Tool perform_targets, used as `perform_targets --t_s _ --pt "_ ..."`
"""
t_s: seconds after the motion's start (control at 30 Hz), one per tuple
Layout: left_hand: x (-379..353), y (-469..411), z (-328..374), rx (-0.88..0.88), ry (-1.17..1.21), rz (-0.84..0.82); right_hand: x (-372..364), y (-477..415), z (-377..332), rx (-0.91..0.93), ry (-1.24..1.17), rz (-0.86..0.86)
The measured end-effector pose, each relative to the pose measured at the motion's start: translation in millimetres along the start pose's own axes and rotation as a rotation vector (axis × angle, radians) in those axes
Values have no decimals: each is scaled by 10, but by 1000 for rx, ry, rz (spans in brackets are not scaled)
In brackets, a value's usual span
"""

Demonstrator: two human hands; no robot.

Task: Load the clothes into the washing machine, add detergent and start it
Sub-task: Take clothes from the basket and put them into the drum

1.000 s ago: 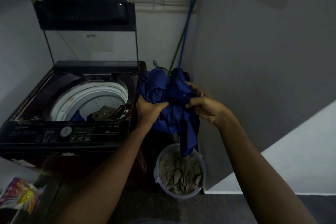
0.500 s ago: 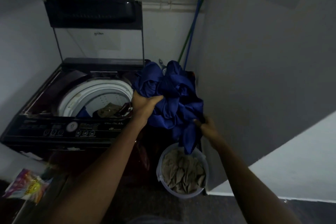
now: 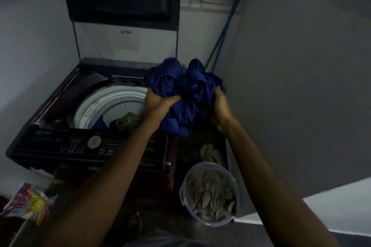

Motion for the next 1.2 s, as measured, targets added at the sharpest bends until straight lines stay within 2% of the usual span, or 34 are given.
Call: perform_targets --t_s 0.2,0.3,0.43,0.57,0.67,0.77,0.87,0.97,1.1,1.2 --pt "797 -771 144 28 -83 -51 -987 -479 219 -35 -18 18" --pt "1177 -1151 159 23 -100 -47 -1400 -883 413 29 155 49" --pt "1659 -1559 7 68 -160 -39 -1809 -1128 502 0 337 171" --pt "1937 -1826 -239 145 -231 -70 -2068 -1229 766 -53 414 143" --pt "1994 -1901 -486 174 -322 -175 -2125 -1276 970 -95 495 155" --pt "2102 -1950 -875 236 -530 -336 -2101 -1335 1250 -186 759 45" --pt "2288 -2036 -1165 257 -768 -380 -1986 -1427 1574 -230 919 -72" --pt "2318 -2076 -1246 321 -757 -410 -2007 -1331 1526 -200 977 -63" --pt "2159 -2084 -1218 288 -759 -488 -1928 -1271 1531 -202 1024 -16" --pt "1984 -2010 -1154 231 -755 -510 -1814 -1259 1546 -198 972 60"
Point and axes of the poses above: each hand's wrist, its own y-axis away from the middle knuckle, its own x-axis out of the back of the hand, z = x × y, the point moved 5 cm from there along -y, towards the middle knuckle, and after that the axes turned 5 degrees about x, right-handed, at the moved point
